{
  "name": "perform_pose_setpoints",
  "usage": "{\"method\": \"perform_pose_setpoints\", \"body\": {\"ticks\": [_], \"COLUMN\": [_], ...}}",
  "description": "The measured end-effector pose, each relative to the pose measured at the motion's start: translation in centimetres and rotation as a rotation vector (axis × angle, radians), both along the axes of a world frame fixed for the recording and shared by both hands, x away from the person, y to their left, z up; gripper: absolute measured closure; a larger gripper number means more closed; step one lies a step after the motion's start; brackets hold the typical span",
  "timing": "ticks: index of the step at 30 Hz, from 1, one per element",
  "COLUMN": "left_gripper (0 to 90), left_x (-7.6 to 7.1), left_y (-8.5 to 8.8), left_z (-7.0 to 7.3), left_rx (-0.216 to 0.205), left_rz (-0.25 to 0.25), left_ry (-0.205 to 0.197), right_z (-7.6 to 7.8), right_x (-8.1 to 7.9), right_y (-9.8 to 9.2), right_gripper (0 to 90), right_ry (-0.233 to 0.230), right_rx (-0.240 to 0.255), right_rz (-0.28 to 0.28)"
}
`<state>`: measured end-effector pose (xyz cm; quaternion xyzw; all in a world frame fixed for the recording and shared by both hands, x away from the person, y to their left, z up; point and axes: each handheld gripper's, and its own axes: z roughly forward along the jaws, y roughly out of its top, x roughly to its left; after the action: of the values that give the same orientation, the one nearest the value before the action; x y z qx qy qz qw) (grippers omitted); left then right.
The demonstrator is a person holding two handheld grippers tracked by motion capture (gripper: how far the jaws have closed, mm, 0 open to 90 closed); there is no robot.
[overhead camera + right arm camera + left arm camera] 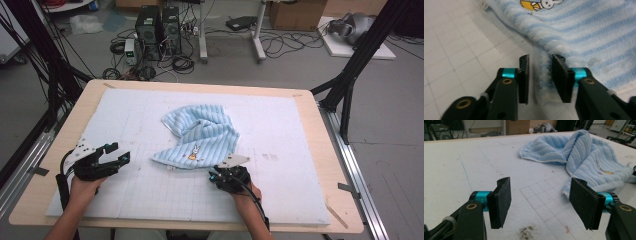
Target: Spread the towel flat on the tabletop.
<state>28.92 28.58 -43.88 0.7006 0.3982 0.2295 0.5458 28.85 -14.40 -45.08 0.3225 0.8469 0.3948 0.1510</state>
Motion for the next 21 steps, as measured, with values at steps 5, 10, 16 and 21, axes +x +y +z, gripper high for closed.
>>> {"method": "perform_pose_setpoints", "body": {"ticks": [5,10,16,21], "left_gripper": [34.7,34.7,37.5,37.5], "left_x": [-0.9,-1.2,-0.7,-0.6], "left_y": [-0.1,0.1,0.0,-1.2], "left_z": [0.3,0.6,0.2,0.2], "left_rx": [0.005,-0.003,0.005,0.011], "left_rz": [0.004,0.007,-0.014,-0.044], "left_ry": [-0.011,-0.026,0.001,0.005], "right_z": [0.5,1.4,2.2,2.4], "right_x": [-0.6,-2.0,-4.5,-5.4], "right_y": [-1.2,-3.0,-6.2,-9.1], "right_gripper": [84.8,84.6,84.6,70.7], "right_ry": [0.058,0.096,0.134,0.143], "right_rx": [-0.001,0.122,0.168,0.224], "right_rz": [0.013,0.152,0.260,0.223]}}
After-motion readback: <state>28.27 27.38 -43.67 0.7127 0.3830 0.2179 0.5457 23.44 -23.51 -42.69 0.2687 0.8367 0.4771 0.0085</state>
